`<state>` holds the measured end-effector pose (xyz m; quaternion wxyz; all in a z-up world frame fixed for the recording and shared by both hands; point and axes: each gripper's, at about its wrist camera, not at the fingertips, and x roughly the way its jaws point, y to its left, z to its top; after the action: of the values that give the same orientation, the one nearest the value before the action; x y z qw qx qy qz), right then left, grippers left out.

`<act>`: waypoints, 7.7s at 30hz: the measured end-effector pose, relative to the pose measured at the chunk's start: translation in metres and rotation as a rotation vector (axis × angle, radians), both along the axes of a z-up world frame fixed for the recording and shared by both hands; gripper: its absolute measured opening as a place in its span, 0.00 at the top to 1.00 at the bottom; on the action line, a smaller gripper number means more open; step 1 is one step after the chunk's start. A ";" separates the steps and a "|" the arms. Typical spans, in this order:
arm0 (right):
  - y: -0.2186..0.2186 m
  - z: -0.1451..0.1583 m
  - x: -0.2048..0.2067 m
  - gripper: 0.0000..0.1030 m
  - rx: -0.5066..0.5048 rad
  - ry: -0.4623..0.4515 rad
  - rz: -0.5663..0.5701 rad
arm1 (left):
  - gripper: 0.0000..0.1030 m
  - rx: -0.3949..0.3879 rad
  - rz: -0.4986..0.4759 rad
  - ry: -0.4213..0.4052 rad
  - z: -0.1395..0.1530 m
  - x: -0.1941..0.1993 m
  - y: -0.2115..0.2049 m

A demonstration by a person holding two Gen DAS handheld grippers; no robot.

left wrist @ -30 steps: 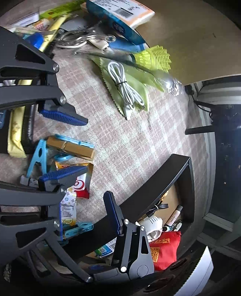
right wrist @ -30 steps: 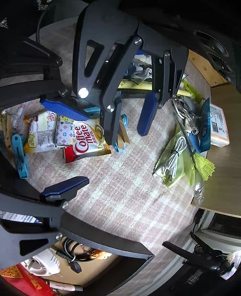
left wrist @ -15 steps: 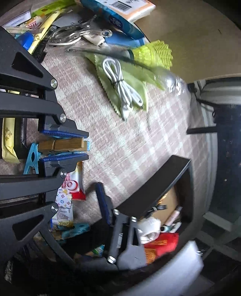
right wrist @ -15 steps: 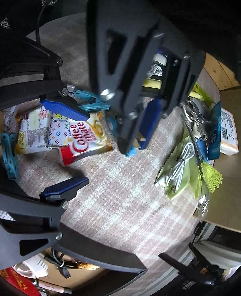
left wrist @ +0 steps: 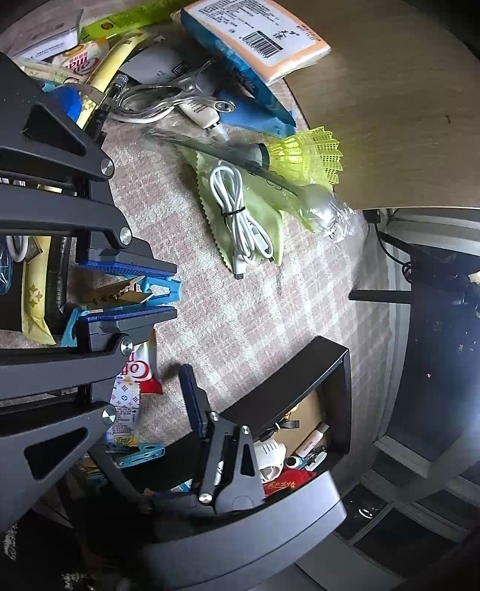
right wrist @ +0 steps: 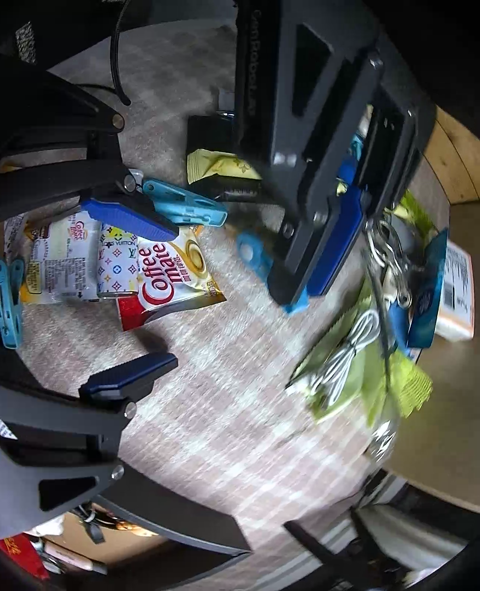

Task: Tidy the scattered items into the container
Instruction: 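Grasp a wooden clothespin with the left gripper while the right grasps the Coffee-mate packet, then carry the clothespin and Coffee-mate packet over the tray while both grippers open to drop them, then move both grippers back over the pile of items, then grasp a blue clothespin with the left gripper while the right grasps a wooden clothespin, then carry both clothespins over the tray while both grippers open to drop them, then move both grippers back over the pile of items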

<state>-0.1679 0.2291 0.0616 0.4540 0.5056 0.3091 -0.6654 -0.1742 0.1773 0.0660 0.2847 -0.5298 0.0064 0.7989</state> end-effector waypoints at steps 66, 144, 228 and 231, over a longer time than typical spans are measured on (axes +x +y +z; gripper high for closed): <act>0.281 0.166 -0.077 0.35 -0.276 0.365 -0.817 | 0.50 0.125 -0.127 0.218 0.111 -0.007 0.181; 0.113 0.127 -0.047 0.88 -0.373 0.016 -0.449 | 0.96 0.087 0.114 0.093 0.057 0.058 0.046; 0.064 0.014 0.040 0.46 0.005 -0.053 0.048 | 0.77 -0.187 -0.111 0.040 -0.030 0.084 0.058; 0.063 0.007 0.039 0.46 0.026 -0.038 0.047 | 0.78 -0.169 -0.099 0.030 -0.030 0.082 0.051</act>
<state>-0.1290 0.2926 0.0686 0.4686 0.5167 0.3208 -0.6407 -0.0924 0.2284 0.0358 0.2782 -0.5390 0.1041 0.7882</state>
